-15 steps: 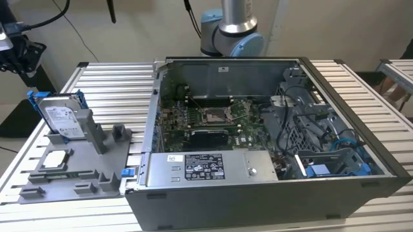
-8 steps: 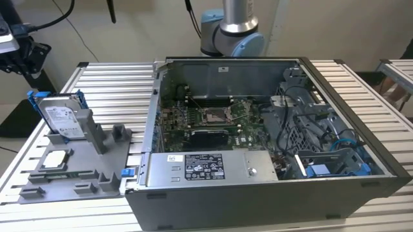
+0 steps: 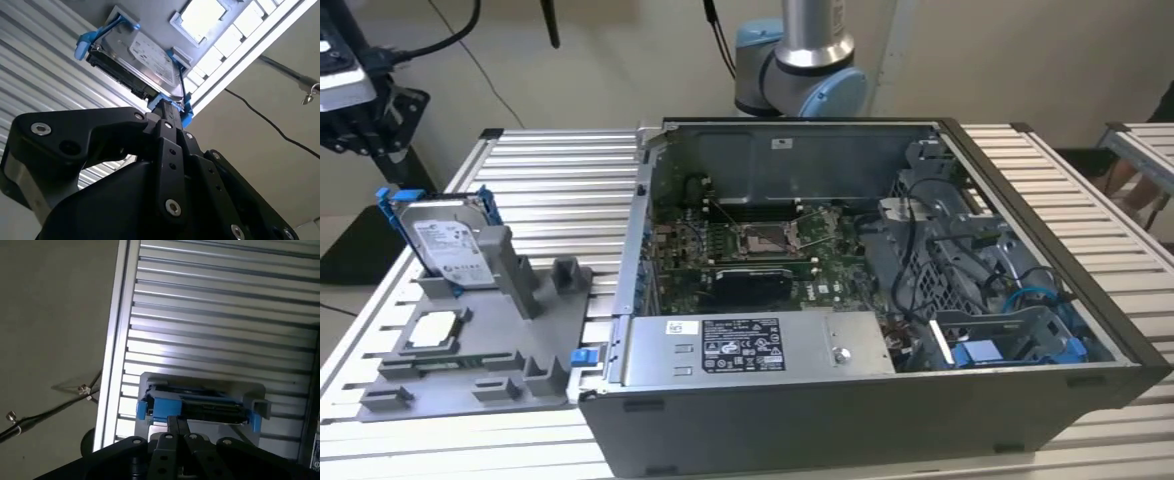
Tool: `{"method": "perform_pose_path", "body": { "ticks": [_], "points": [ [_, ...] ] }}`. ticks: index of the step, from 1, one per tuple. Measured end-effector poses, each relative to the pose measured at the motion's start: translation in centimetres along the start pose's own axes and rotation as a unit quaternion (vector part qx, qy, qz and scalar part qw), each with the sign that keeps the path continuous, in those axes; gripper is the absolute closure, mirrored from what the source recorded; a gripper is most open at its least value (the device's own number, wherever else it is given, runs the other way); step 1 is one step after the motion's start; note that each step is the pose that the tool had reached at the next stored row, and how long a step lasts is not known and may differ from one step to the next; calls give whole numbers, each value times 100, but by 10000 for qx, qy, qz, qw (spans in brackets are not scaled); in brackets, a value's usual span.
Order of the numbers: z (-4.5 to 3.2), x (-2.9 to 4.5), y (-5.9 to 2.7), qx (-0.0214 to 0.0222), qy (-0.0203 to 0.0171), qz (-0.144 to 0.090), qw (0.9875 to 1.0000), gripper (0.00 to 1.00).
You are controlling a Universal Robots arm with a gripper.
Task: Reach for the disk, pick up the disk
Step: 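Pick up the disk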
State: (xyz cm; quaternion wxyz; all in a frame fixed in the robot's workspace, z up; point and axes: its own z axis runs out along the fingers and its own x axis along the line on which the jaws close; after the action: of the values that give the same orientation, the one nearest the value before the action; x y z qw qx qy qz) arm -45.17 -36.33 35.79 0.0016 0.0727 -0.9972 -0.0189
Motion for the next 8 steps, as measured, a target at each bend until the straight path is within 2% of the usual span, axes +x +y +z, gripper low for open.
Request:
{"method": "perform_pose_path", "body": {
  "ticks": [4,8],
  "points": [
    [0,0,0,0,14,-365,9993,100],
    [0,0,0,0,28,-730,9973,100]
  ]
}}
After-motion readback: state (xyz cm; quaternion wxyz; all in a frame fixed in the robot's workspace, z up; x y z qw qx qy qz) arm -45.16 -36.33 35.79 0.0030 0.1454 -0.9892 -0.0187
